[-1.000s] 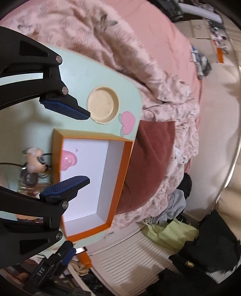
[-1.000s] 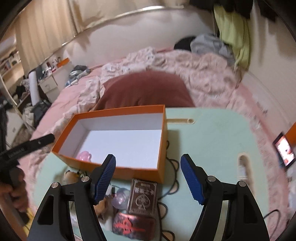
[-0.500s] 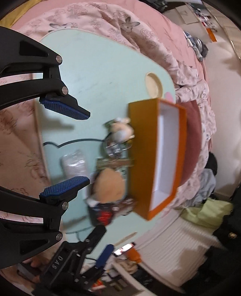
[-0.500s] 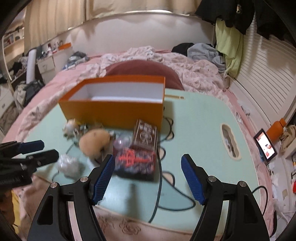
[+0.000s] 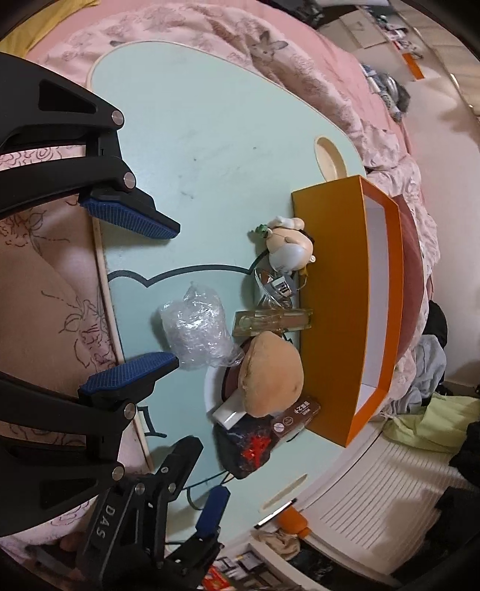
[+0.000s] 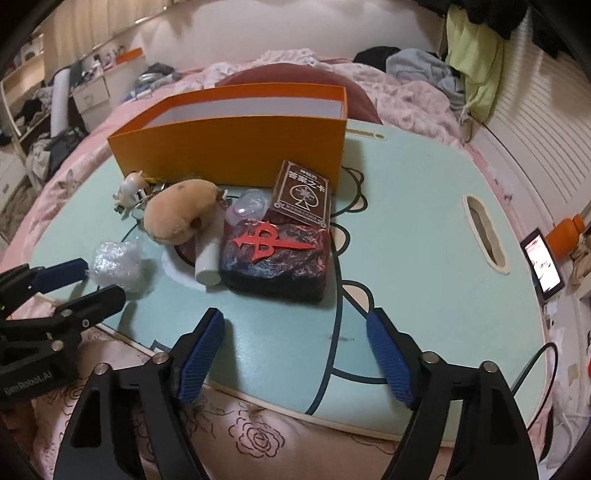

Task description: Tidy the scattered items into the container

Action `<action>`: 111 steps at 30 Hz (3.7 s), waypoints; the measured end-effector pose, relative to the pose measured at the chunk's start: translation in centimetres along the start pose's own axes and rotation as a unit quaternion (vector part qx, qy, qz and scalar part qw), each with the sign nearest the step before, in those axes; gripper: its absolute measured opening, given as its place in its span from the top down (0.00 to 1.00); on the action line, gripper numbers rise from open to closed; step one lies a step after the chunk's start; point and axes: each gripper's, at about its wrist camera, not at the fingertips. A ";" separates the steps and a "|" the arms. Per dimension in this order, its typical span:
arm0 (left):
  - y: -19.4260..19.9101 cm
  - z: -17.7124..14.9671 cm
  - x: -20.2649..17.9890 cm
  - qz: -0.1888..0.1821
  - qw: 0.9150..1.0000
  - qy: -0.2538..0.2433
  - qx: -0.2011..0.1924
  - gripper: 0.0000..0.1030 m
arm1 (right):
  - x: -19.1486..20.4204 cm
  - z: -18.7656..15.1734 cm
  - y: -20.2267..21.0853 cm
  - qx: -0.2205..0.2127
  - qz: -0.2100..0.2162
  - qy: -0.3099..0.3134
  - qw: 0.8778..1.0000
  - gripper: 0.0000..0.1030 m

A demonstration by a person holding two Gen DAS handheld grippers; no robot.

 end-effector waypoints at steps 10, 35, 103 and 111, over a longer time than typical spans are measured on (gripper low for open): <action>-0.8 0.0 0.2 0.037 0.999 -0.003 -0.009 0.14 | 0.1 -0.1 -0.5 0.015 0.010 0.008 1.000 0.01; -1.3 0.1 0.6 0.051 0.999 0.010 -0.005 0.00 | 0.1 -0.1 -0.5 0.017 0.012 0.006 1.000 0.00; 3.6 0.7 1.0 -0.035 0.993 0.007 -0.112 0.67 | -2.9 1.5 0.5 -0.033 0.143 -0.064 0.987 0.39; 4.0 1.2 1.4 -0.035 0.992 0.016 -0.124 0.67 | -4.3 2.3 2.5 -0.062 0.159 -0.080 0.982 0.39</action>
Point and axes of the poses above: each gripper's, at about its wrist camera, not at the fingertips, and y roughly against the way its jaws point, x to its left, z to its top, and after that the axes turned 2 degrees about y, right-handed
